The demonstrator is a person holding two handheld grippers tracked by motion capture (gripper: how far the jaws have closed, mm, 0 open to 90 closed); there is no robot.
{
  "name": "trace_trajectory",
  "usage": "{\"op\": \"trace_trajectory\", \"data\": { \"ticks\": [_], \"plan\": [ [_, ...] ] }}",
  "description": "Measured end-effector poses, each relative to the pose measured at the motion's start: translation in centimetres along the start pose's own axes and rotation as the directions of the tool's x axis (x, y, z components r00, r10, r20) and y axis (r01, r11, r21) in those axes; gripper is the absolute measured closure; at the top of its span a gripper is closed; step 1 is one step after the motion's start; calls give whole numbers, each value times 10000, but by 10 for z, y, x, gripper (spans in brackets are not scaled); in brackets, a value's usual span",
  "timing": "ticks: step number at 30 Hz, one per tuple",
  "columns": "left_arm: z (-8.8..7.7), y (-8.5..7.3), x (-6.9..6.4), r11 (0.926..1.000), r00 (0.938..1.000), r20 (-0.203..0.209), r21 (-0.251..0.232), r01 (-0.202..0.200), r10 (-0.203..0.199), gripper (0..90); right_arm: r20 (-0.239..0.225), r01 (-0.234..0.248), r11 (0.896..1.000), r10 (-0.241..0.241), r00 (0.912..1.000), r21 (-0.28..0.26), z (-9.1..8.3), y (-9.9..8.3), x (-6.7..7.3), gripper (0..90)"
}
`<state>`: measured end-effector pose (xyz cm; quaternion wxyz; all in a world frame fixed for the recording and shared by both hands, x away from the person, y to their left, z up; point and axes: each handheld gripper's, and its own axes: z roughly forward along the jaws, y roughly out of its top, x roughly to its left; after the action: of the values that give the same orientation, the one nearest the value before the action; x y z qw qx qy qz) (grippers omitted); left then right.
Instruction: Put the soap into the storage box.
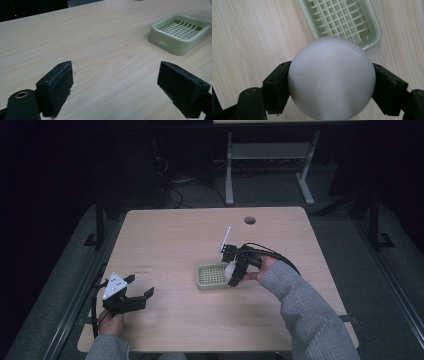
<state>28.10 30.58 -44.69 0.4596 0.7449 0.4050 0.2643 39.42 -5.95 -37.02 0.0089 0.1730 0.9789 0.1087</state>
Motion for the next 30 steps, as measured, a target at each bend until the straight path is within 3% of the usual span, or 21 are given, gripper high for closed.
{"op": "trace_trajectory", "data": {
  "ticks": [30],
  "plan": [
    [1, 0, 0, 10000, 10000, 22, -32, 9, -9, 128, -276, 473, 9989, -471, 9985, 45, 16, 42, -5, 236]
  ]
}}
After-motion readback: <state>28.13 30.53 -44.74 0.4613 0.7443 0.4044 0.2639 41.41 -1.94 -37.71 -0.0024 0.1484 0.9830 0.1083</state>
